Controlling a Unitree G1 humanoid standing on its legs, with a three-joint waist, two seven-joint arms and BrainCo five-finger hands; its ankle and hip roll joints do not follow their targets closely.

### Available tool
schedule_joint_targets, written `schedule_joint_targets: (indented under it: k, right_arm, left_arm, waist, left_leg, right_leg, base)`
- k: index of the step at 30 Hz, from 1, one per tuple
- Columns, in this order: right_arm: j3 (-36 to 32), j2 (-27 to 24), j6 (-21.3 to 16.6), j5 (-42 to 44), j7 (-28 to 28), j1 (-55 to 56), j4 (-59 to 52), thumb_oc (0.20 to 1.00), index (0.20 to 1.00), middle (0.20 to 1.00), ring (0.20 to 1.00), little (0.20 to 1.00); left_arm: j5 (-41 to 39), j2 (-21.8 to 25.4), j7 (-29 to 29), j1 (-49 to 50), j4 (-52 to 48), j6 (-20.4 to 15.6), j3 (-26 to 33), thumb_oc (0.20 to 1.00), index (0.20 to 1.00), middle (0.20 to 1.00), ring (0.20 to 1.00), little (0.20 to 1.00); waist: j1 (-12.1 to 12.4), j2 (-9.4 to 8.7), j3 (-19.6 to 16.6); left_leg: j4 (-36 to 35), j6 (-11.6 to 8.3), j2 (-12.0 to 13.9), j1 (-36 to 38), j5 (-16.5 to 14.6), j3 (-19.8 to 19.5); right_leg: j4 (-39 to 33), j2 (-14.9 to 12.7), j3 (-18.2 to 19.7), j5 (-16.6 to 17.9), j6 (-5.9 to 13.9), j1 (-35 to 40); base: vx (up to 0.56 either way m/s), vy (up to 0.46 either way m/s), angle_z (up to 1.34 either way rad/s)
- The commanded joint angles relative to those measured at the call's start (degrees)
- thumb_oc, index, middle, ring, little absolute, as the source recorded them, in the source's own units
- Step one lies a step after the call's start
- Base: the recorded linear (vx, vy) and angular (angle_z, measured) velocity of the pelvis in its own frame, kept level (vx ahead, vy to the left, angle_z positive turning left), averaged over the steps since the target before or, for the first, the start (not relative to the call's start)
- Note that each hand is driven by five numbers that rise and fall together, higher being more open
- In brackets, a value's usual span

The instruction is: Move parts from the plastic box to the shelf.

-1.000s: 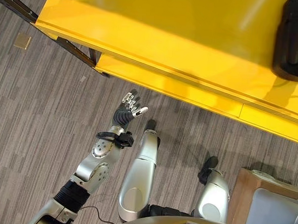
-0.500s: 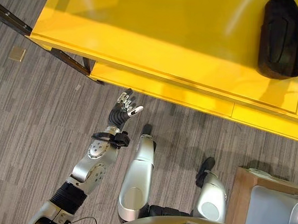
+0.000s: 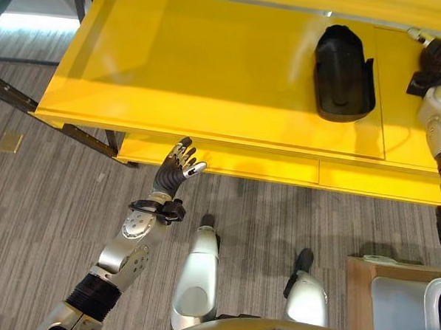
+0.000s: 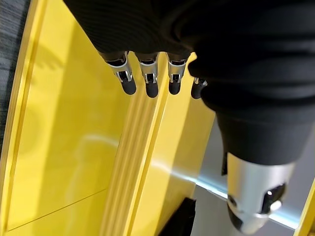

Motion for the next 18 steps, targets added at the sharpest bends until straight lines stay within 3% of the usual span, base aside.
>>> schedule_joint_targets:
  k: [1,7,16,18]
  right_arm:
    - [-1.84,0.74,-4.62,0.73,0.59,0.23,-6.37,1.000,1.000,1.000,1.000,1.000]
    - [-3.14,6.34,-3.26,-4.28,2.01,6.59,-11.99,1.000,1.000,1.000,1.000,1.000]
    - [-4.81,9.26,-3.01,-8.64,0.98,9.92,-11.03,1.000,1.000,1.000,1.000,1.000]
    - [-4.30,9.27,-2.95,-9.05,0.72,8.77,-10.41,1.000,1.000,1.000,1.000,1.000]
  left_arm:
    - [1.29,-2.27,-1.22,1.01,-0.24,-0.28,0.93,1.000,1.000,1.000,1.000,1.000]
    - [3.69,-2.44,-2.33,2.48,-0.60,0.21,2.07,1.000,1.000,1.000,1.000,1.000]
    - [5.43,-4.15,-2.79,3.26,0.42,0.17,1.42,1.000,1.000,1.000,1.000,1.000]
    - [5.48,-4.25,-2.76,2.97,0.50,-0.02,1.16,1.000,1.000,1.000,1.000,1.000]
  waist:
    - [0.24,2.01,-0.25]
    - [-0.76,3.39,-1.09]
    - [-1.35,6.58,0.23]
    - [-1.29,6.62,0.59]
  left_leg:
    - [-10.19,1.57,0.58,5.11,4.97,5.22]
    - [-10.74,2.07,0.83,5.97,4.89,7.58]
    - [-10.80,2.18,0.05,5.22,4.92,8.99]
    - [-10.95,2.18,0.16,4.81,5.16,9.16]
  right_leg:
    - [9.80,2.03,1.28,-8.82,-1.53,-1.71]
    - [8.59,1.26,3.67,-7.32,-1.12,-2.99]
    - [9.23,0.20,5.07,-7.40,-0.98,-4.97]
    - [9.29,0.26,5.22,-7.37,-1.02,-5.42]
  base:
    - [0.02,0.025,-0.35]
    - [0.02,0.016,-0.38]
    - [0.00,0.013,-0.06]
    - [0.00,-0.016,0.00]
